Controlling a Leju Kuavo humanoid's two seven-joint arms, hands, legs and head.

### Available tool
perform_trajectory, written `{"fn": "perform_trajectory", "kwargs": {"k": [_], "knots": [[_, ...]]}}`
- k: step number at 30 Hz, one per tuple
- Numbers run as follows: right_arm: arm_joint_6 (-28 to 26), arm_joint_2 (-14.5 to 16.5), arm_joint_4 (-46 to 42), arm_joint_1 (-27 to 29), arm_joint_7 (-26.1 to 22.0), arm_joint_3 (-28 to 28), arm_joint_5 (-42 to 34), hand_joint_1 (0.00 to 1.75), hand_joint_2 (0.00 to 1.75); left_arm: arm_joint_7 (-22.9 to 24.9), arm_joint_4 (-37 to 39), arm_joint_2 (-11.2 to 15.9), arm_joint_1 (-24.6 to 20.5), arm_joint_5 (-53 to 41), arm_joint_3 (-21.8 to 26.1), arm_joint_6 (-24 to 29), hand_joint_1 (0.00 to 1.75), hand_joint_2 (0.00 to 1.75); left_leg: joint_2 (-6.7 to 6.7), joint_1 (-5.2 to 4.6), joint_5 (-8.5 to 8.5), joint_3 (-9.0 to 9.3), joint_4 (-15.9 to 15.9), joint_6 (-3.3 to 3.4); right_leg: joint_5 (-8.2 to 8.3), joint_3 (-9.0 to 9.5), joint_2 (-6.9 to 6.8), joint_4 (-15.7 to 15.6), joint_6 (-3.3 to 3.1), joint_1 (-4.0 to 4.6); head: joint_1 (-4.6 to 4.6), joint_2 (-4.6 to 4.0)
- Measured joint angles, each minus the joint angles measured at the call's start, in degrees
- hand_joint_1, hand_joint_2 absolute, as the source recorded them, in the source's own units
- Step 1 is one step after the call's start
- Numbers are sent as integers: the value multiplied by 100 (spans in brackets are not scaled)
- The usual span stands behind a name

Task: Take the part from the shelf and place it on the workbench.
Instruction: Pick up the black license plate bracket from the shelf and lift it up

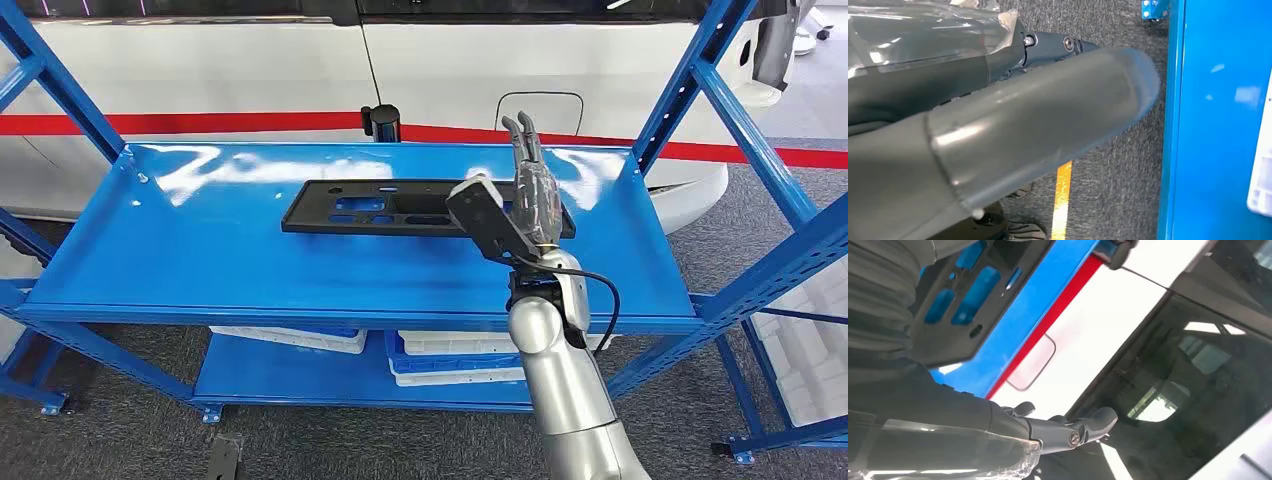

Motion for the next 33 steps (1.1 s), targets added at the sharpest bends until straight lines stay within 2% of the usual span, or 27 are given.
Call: {"fn": "perform_trajectory", "kwargs": {"k": [5,9,11,14,16,19,21,24,26,29,33], "knots": [[73,86,161,-35,42,342,236,0,175,326,1,8,-10,-78,-27,123,0,0,48,7,-22,73,-83,95,-33,24,21,-4,-35,27,-24,0],[121,149,325,-35,48,502,300,0,175,539,3,19,34,-99,-39,138,0,0,54,30,-35,71,-108,92,-46,15,23,-3,-56,62,-22,0],[167,174,396,-44,44,547,323,0,175,710,4,25,47,-121,-39,284,0,0,54,38,-33,68,-113,55,-47,15,23,-1,-60,70,-21,0],[298,234,532,-94,0,651,381,0,175,1312,11,52,101,-64,-19,532,0,0,59,44,-31,71,-119,-8,-46,18,27,1,-63,72,-20,0],[361,288,627,-138,-30,751,398,0,175,1691,18,84,182,-28,3,573,0,0,59,41,-27,77,-119,-23,-46,19,26,1,-63,72,-20,0],[408,344,726,-191,-35,844,392,0,175,2009,23,119,289,-105,16,656,0,0,53,31,-24,80,-119,-34,-46,24,12,1,-63,68,-18,0],[473,367,770,-213,-36,908,361,0,175,2641,36,136,316,-404,-23,819,0,0,53,24,-24,80,-119,-34,-46,31,9,1,-63,60,-18,0],[655,405,807,-223,-39,1058,294,0,175,3948,59,160,344,-926,-181,1046,0,0,56,16,-25,84,-117,-34,-46,34,12,-1,-62,53,-19,0],[791,421,835,-222,-39,1180,270,0,175,4487,62,168,371,-1114,-281,1102,0,0,54,11,-26,86,-116,-33,-46,34,11,-2,-62,49,-18,0],[847,459,995,-233,-32,1417,360,0,175,4762,63,168,412,-1248,-409,1116,0,0,54,7,-28,84,-116,-32,-47,34,11,-3,-61,41,-18,0],[533,521,1496,-316,111,1747,494,0,175,4650,63,155,421,-1258,-463,1120,0,0,54,6,-31,82,-116,-33,-47,35,10,-4,-61,38,-19,0]]}}
